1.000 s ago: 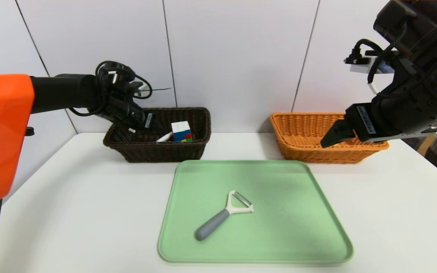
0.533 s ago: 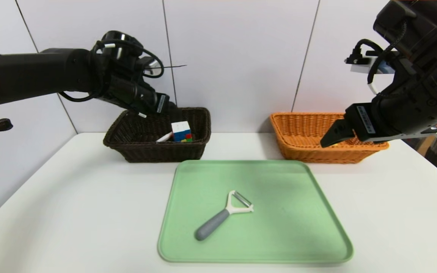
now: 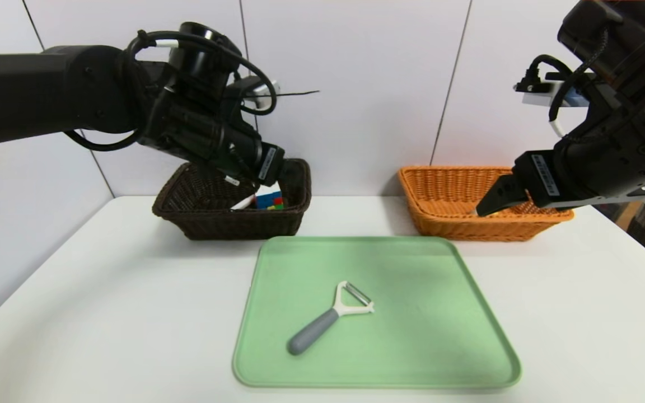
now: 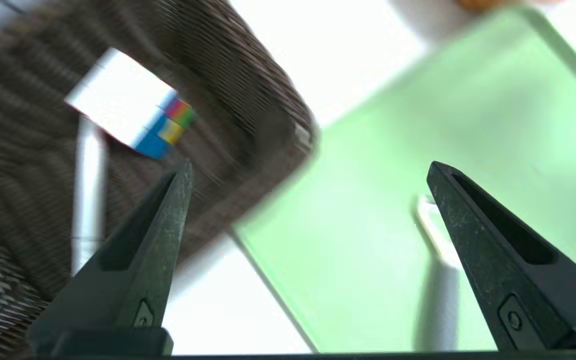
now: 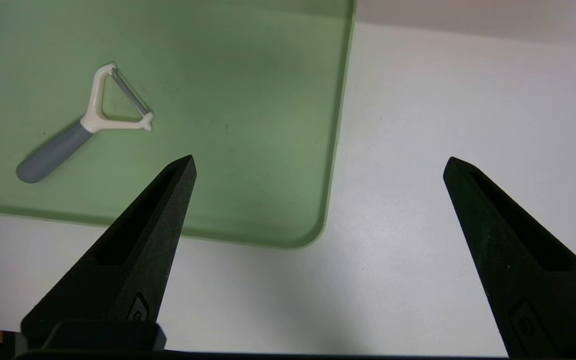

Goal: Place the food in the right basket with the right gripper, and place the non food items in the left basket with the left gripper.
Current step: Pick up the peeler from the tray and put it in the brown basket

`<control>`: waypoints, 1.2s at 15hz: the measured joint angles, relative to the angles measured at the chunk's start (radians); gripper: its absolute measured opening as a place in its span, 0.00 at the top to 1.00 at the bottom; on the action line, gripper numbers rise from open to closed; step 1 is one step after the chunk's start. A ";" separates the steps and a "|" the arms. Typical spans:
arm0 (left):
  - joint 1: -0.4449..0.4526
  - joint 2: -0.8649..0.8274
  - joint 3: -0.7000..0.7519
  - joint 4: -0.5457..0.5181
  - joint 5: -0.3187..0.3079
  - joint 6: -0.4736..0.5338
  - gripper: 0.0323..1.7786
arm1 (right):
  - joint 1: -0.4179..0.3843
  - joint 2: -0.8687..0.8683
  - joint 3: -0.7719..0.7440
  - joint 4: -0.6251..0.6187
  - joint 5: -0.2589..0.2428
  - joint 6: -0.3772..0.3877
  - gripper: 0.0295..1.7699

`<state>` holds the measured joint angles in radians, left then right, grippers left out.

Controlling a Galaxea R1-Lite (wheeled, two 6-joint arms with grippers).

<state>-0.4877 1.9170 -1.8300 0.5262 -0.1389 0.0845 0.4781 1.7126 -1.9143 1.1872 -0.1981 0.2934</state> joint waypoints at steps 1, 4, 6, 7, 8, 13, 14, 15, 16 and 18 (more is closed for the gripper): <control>-0.025 -0.013 0.024 0.018 0.000 0.000 0.07 | 0.000 0.000 0.000 0.000 0.000 0.000 0.03; -0.096 -0.048 0.095 0.031 0.008 0.000 0.06 | 0.000 0.000 0.000 0.000 0.000 0.000 0.03; -0.143 -0.062 0.145 0.032 0.023 0.000 0.06 | 0.000 0.000 0.000 0.001 0.000 0.011 0.03; -0.168 -0.068 0.176 0.032 0.036 0.001 0.06 | 0.001 0.000 0.000 0.001 0.000 0.015 0.03; -0.188 -0.072 0.202 0.032 0.043 0.001 0.06 | 0.001 0.000 0.000 0.001 0.000 0.016 0.03; -0.256 -0.057 0.260 0.032 0.083 -0.001 0.05 | 0.006 0.001 0.000 0.001 -0.001 0.020 0.03; -0.260 -0.048 0.263 0.032 0.084 -0.002 0.05 | 0.007 0.001 0.000 0.001 -0.001 0.021 0.03; -0.265 -0.037 0.266 0.032 0.084 -0.004 0.05 | 0.007 0.001 0.000 0.001 0.000 0.021 0.03; -0.269 -0.025 0.267 0.032 0.084 -0.006 0.05 | 0.008 0.002 0.000 0.001 -0.001 0.022 0.03; -0.270 0.001 0.267 0.030 0.080 -0.011 0.05 | 0.009 0.003 0.000 0.001 -0.001 0.024 0.03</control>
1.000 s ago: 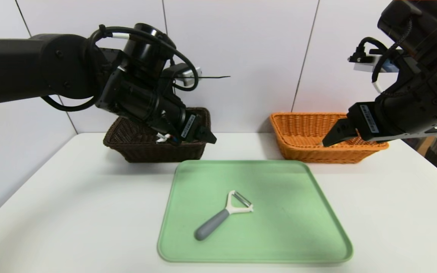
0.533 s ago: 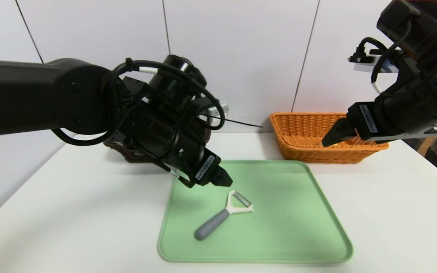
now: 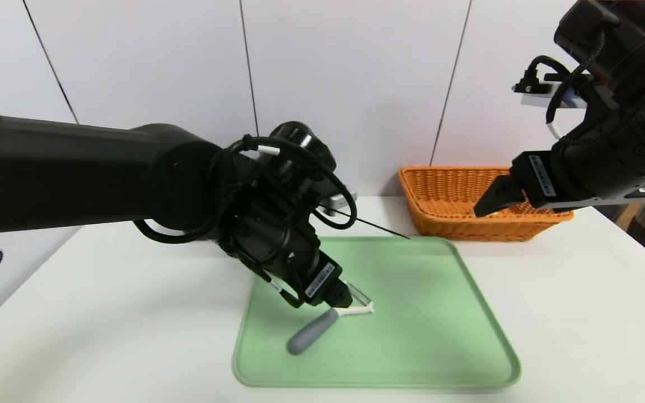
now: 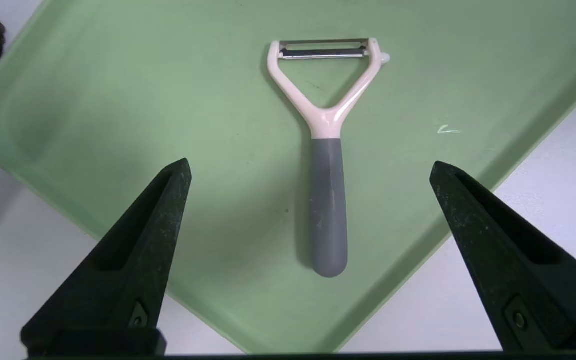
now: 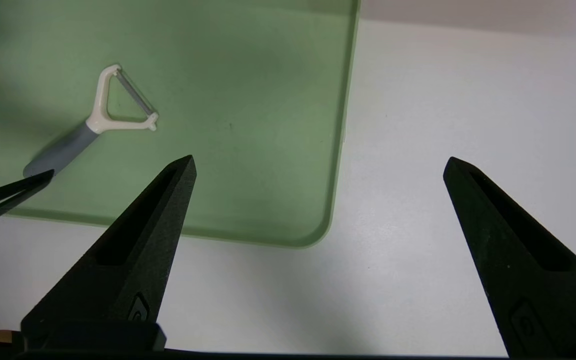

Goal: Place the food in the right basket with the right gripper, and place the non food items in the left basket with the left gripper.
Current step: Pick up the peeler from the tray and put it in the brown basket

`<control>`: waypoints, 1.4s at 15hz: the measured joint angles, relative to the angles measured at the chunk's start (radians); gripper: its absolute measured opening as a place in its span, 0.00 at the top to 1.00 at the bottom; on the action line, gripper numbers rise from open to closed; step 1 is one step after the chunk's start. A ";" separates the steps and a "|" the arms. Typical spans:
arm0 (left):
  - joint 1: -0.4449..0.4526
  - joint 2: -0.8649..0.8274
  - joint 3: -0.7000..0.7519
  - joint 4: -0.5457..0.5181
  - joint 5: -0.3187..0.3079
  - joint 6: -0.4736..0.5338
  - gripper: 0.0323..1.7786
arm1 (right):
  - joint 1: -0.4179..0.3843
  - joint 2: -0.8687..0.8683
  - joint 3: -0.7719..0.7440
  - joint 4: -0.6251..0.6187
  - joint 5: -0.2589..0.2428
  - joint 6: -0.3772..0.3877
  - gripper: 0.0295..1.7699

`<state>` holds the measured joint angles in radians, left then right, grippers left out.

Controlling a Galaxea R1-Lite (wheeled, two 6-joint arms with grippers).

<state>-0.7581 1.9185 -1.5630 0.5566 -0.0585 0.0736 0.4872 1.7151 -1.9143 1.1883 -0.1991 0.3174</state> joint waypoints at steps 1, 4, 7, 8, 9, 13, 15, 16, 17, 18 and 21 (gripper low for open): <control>-0.001 0.013 0.000 0.000 -0.002 -0.005 0.05 | 0.000 0.000 0.001 0.000 0.000 0.000 0.03; -0.001 0.043 0.006 0.001 -0.016 -0.012 0.05 | 0.000 0.000 0.004 0.000 0.000 0.001 0.03; -0.001 0.062 0.007 0.005 -0.024 -0.009 0.05 | 0.000 0.000 0.004 0.001 0.000 0.025 0.03; -0.001 0.067 0.004 0.014 -0.024 -0.009 0.05 | 0.000 0.000 0.004 0.001 0.000 0.026 0.03; -0.001 0.071 0.002 0.015 -0.024 -0.010 0.05 | 0.001 0.000 0.004 0.001 0.000 0.025 0.03; -0.001 0.091 0.003 0.016 -0.023 -0.008 0.05 | 0.006 0.001 0.004 0.000 -0.001 0.024 0.03; -0.001 0.100 0.003 0.016 -0.021 -0.006 0.05 | 0.007 0.002 0.004 0.000 0.000 0.025 0.03; -0.001 0.105 0.005 0.017 -0.020 -0.004 0.05 | 0.007 0.002 0.003 0.000 -0.001 0.024 0.03; -0.002 0.110 0.004 0.017 -0.020 -0.002 0.05 | 0.007 0.001 0.003 0.000 0.000 0.025 0.03; -0.005 0.116 0.002 0.017 -0.018 -0.002 0.05 | 0.007 0.001 0.003 0.000 -0.001 0.026 0.03; -0.018 0.135 -0.004 0.017 -0.015 0.000 0.05 | 0.005 -0.001 0.003 0.000 -0.001 0.026 0.03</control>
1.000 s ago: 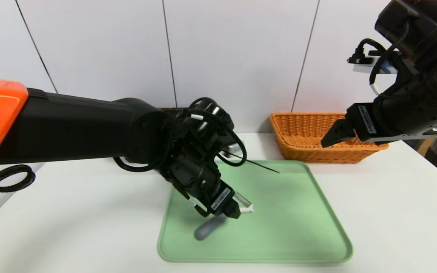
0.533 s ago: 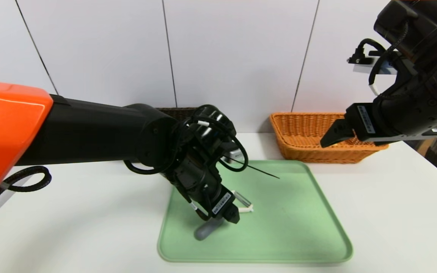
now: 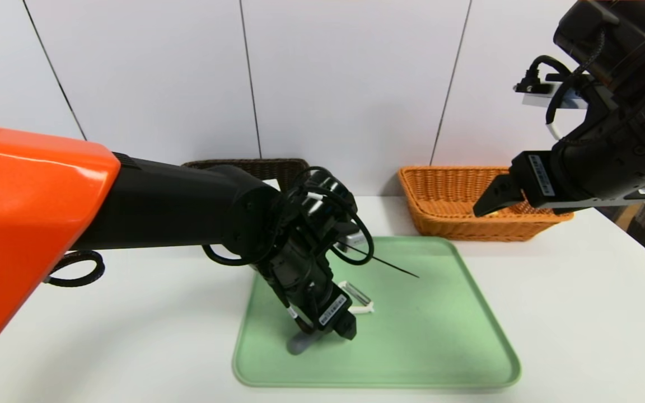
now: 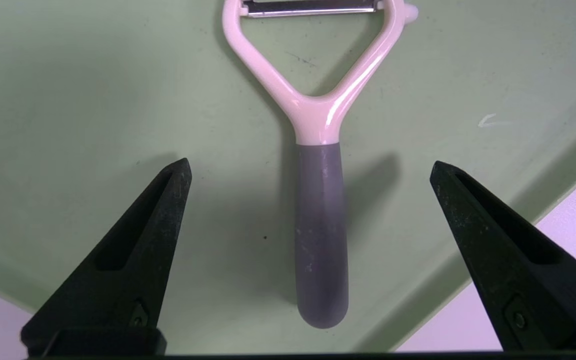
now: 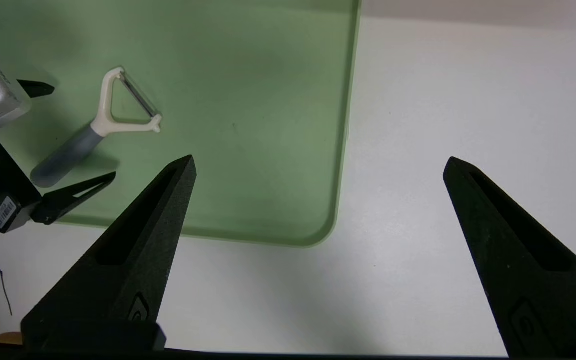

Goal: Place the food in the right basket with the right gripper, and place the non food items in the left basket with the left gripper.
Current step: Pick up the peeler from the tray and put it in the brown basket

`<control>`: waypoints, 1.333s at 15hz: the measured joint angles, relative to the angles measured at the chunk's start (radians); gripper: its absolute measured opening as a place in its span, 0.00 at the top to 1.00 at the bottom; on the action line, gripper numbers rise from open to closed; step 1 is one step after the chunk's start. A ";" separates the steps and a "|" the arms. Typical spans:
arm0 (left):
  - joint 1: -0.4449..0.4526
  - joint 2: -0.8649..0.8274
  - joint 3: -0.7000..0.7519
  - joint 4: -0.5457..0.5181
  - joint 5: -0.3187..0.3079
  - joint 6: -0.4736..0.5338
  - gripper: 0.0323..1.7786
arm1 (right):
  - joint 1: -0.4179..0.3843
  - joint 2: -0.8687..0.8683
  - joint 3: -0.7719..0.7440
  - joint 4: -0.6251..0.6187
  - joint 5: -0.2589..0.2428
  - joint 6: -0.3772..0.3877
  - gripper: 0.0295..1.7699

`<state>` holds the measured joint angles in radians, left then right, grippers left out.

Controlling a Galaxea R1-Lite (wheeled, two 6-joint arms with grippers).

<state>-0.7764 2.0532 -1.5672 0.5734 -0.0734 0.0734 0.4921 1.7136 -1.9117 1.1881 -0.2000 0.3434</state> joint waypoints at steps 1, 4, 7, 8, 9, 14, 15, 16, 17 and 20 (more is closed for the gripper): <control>-0.004 0.006 0.000 -0.001 0.000 0.000 0.05 | 0.000 -0.001 0.000 0.000 0.000 -0.001 0.03; -0.012 0.021 -0.002 -0.001 0.000 0.001 0.05 | 0.000 -0.004 0.000 0.000 0.000 -0.001 0.03; -0.014 0.029 -0.004 -0.003 0.002 -0.001 0.05 | 0.000 -0.008 0.001 0.000 0.000 -0.001 0.03; -0.014 0.030 -0.007 -0.003 0.002 -0.004 0.05 | 0.000 -0.009 0.001 0.000 0.000 -0.001 0.03; -0.014 0.031 -0.010 -0.003 0.002 -0.006 0.05 | 0.001 -0.009 0.001 0.000 0.000 -0.001 0.03; -0.014 0.034 -0.017 -0.001 0.003 -0.006 0.05 | 0.003 -0.013 0.002 0.000 0.000 -0.001 0.03; -0.016 0.035 -0.018 -0.001 0.003 -0.007 0.05 | 0.003 -0.014 0.002 0.000 0.000 -0.001 0.03; -0.016 0.035 -0.019 -0.002 0.003 -0.009 0.05 | 0.002 -0.014 0.002 0.000 0.000 -0.001 0.03; -0.016 0.036 -0.019 -0.001 0.003 -0.010 0.05 | 0.002 -0.015 0.002 0.000 0.000 -0.001 0.03; -0.016 0.036 -0.018 -0.001 0.004 -0.012 0.05 | 0.003 -0.016 0.002 0.001 0.000 -0.001 0.03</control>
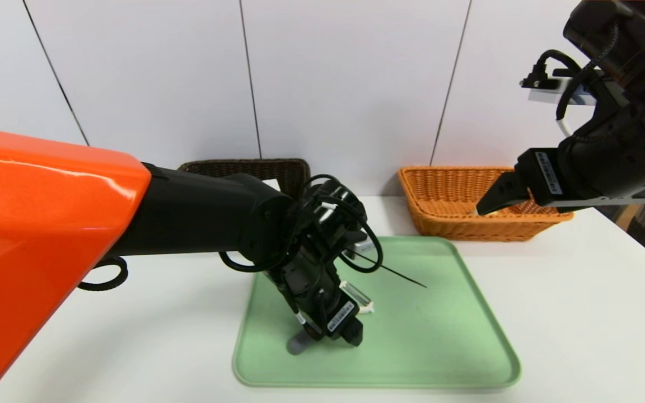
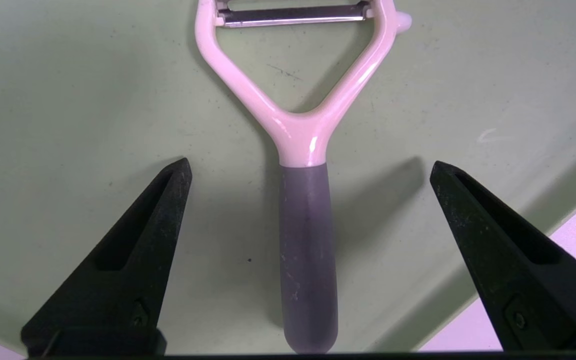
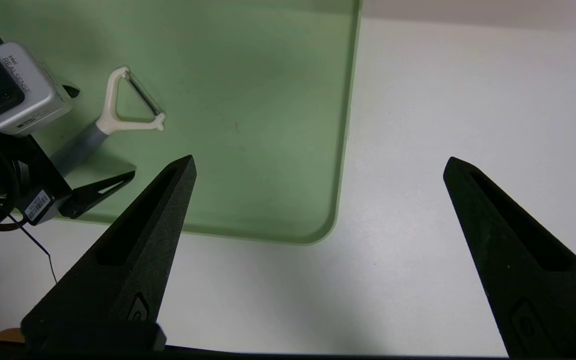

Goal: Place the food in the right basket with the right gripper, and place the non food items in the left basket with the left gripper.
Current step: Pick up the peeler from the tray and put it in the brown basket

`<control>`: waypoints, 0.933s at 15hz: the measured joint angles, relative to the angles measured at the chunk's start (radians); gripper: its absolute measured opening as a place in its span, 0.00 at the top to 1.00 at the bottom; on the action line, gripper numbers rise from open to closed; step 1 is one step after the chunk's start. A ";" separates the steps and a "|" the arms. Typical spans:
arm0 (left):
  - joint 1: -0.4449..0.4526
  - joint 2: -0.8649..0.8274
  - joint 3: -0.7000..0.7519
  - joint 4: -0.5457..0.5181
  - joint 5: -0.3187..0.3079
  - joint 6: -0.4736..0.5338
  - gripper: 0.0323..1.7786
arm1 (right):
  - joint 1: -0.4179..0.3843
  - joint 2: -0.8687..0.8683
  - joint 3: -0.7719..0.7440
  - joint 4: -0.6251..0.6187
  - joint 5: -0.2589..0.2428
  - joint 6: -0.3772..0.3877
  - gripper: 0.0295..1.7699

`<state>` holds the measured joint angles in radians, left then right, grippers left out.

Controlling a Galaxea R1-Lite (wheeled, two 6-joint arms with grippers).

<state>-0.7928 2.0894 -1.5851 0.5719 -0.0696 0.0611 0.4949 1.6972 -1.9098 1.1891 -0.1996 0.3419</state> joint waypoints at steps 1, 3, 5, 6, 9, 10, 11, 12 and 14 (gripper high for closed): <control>0.000 0.000 0.000 0.000 0.000 0.000 0.05 | 0.000 0.000 0.000 0.000 0.000 0.001 0.03; 0.000 0.000 0.000 0.000 0.000 0.000 0.05 | 0.000 -0.002 0.000 0.000 0.000 0.001 0.03; 0.000 0.001 0.000 0.000 0.000 0.000 0.05 | 0.000 -0.003 0.000 0.001 0.000 0.001 0.03; 0.000 0.001 0.000 0.000 -0.001 -0.001 0.05 | 0.000 -0.004 0.001 0.001 0.000 0.000 0.03; 0.002 0.003 0.001 0.000 0.000 -0.002 0.05 | 0.000 -0.006 0.001 0.001 0.000 0.000 0.03; 0.002 0.003 0.001 0.000 -0.001 -0.001 0.05 | 0.000 -0.006 0.002 0.001 0.000 0.000 0.03; 0.003 0.003 0.001 0.000 -0.001 -0.004 0.05 | 0.000 -0.006 0.002 0.001 -0.001 0.000 0.03; 0.003 0.003 0.000 -0.001 -0.001 -0.011 0.05 | 0.000 -0.007 0.002 0.001 0.000 0.000 0.03; 0.003 0.004 0.000 -0.001 -0.002 -0.016 0.05 | 0.000 -0.007 0.002 0.001 0.000 0.000 0.03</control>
<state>-0.7902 2.0936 -1.5847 0.5709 -0.0717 0.0451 0.4949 1.6904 -1.9079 1.1902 -0.2000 0.3419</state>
